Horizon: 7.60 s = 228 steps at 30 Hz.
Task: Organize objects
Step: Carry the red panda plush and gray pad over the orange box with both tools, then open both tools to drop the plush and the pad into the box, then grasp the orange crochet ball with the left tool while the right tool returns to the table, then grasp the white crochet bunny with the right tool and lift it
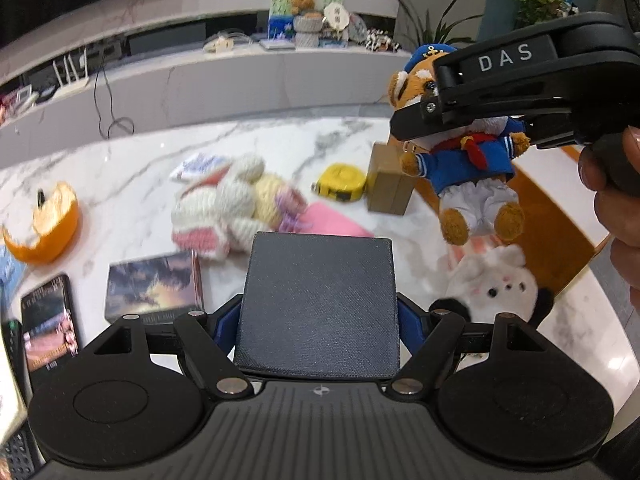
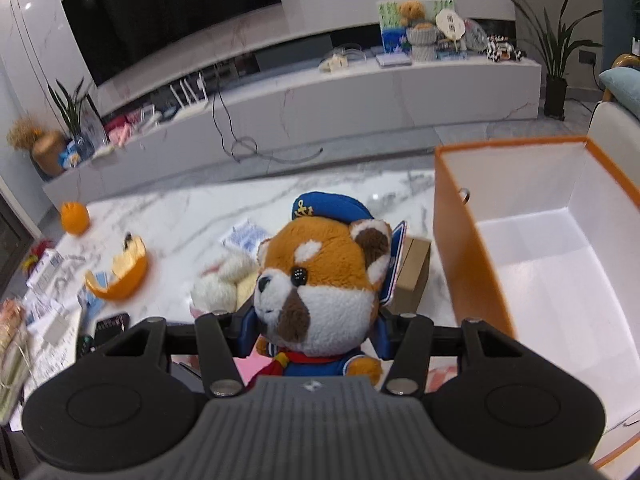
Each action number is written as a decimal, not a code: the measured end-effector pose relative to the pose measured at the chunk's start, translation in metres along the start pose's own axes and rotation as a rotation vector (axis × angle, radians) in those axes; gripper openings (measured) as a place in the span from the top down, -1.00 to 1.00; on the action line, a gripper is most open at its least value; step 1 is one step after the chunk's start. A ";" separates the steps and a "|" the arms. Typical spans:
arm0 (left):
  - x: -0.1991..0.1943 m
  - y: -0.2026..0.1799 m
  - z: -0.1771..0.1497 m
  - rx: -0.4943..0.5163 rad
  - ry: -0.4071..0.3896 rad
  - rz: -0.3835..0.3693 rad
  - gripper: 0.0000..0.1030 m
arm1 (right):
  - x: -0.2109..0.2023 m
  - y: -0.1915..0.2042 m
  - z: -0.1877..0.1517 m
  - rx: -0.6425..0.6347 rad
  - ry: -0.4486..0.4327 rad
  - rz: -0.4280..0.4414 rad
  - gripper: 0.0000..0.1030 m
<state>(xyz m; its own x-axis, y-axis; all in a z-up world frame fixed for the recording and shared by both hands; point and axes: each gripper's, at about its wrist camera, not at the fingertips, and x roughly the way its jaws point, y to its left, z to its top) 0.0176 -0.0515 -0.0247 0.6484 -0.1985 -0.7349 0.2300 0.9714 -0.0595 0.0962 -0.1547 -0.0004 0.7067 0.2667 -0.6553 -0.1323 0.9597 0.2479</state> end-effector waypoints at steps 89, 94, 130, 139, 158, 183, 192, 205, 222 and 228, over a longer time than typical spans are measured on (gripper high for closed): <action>0.084 -0.233 0.075 0.296 0.084 -0.075 -0.73 | -0.018 -0.221 -0.016 0.097 0.139 -0.277 -0.26; 0.076 -0.227 0.080 0.276 0.056 -0.081 -0.74 | -0.029 -0.223 -0.012 0.130 0.088 -0.283 -0.37; 0.004 -0.080 -0.023 0.238 -0.006 -0.148 -0.80 | -0.069 -0.098 -0.007 -0.121 -0.065 -0.193 -0.37; 0.010 -0.077 -0.063 0.219 0.048 -0.219 -0.75 | -0.045 -0.071 -0.001 -0.146 -0.038 -0.210 -0.38; 0.026 -0.071 -0.079 0.189 0.138 -0.304 -0.13 | 0.014 0.007 -0.015 -0.282 0.040 -0.163 -0.48; 0.039 0.037 -0.054 -0.014 0.128 -0.103 0.05 | 0.073 0.046 -0.018 -0.332 0.129 -0.105 -0.48; 0.043 0.070 -0.046 -0.071 0.122 -0.062 0.05 | 0.099 0.084 -0.012 -0.331 0.098 0.001 -0.71; 0.042 0.078 -0.048 -0.063 0.123 -0.072 0.04 | 0.160 0.112 -0.016 -0.276 0.134 -0.097 -0.86; 0.042 0.079 -0.048 -0.049 0.113 -0.058 0.04 | 0.171 0.094 -0.012 -0.139 0.201 -0.119 -0.35; 0.043 0.072 -0.050 -0.020 0.099 -0.020 0.04 | 0.159 0.094 -0.007 -0.137 0.179 -0.097 -0.34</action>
<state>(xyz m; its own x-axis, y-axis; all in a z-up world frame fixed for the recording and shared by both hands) 0.0259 0.0159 -0.0947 0.5690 -0.2046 -0.7965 0.2271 0.9700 -0.0870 0.1916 -0.0210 -0.0863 0.5875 0.1722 -0.7907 -0.1710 0.9814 0.0867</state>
